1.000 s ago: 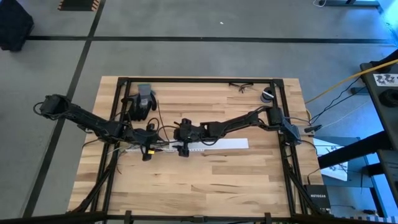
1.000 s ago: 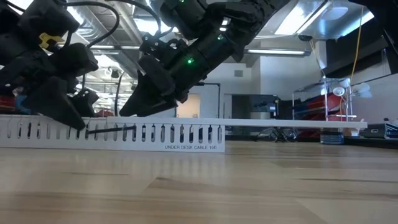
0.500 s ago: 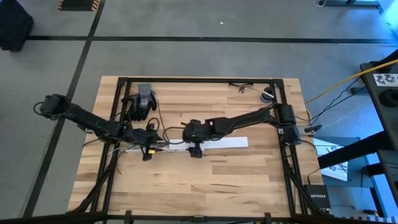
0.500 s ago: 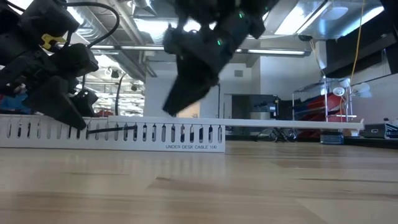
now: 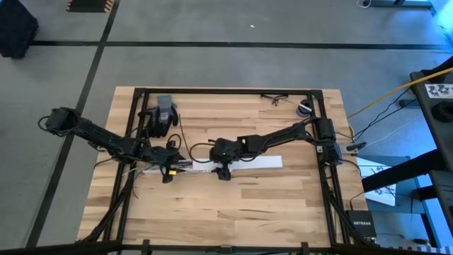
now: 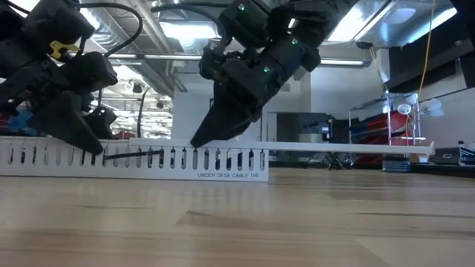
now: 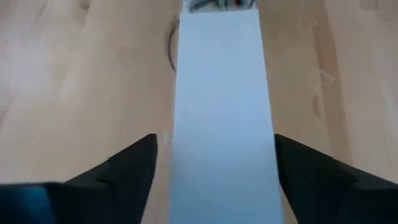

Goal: Ziptie cables
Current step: Close the white cable duct with the lid

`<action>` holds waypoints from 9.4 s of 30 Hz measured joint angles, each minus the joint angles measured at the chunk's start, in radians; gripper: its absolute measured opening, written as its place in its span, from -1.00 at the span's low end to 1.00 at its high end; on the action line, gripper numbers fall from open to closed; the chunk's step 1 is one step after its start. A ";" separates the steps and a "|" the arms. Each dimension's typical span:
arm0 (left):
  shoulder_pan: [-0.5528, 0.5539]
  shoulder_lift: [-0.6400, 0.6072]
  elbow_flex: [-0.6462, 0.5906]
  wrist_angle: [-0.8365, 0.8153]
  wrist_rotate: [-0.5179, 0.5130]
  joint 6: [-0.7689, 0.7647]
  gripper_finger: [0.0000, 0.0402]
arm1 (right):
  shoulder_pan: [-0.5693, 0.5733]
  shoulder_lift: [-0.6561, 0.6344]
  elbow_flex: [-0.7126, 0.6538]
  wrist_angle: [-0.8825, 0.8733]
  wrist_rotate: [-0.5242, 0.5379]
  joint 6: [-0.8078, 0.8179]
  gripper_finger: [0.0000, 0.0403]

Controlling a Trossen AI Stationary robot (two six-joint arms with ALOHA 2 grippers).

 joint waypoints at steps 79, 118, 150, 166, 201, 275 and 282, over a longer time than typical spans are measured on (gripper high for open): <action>0.027 0.024 0.407 -0.725 0.026 -0.001 0.50 | -0.005 0.259 0.270 0.031 0.044 -0.109 0.36; -0.117 -0.008 0.305 -0.644 -0.005 -0.202 0.50 | -0.005 0.257 0.268 0.022 0.042 -0.168 0.36; -0.233 -0.035 0.315 -0.560 0.058 -0.384 0.50 | -0.010 0.257 0.268 0.023 0.046 -0.155 0.36; -0.300 -0.031 0.256 -0.625 0.051 -0.555 0.50 | -0.036 0.259 0.269 0.039 0.061 -0.078 0.36; -0.313 -0.087 0.322 -0.806 -0.107 -0.586 0.50 | -0.032 0.258 0.268 0.034 0.046 -0.113 0.36; -0.199 -0.065 0.146 -0.606 -0.117 -0.487 0.28 | -0.032 0.233 0.266 -0.013 0.055 -0.133 0.36; -0.138 -0.065 0.146 -0.508 -0.146 -0.358 -0.05 | -0.032 0.148 0.265 -0.133 0.018 -0.193 0.36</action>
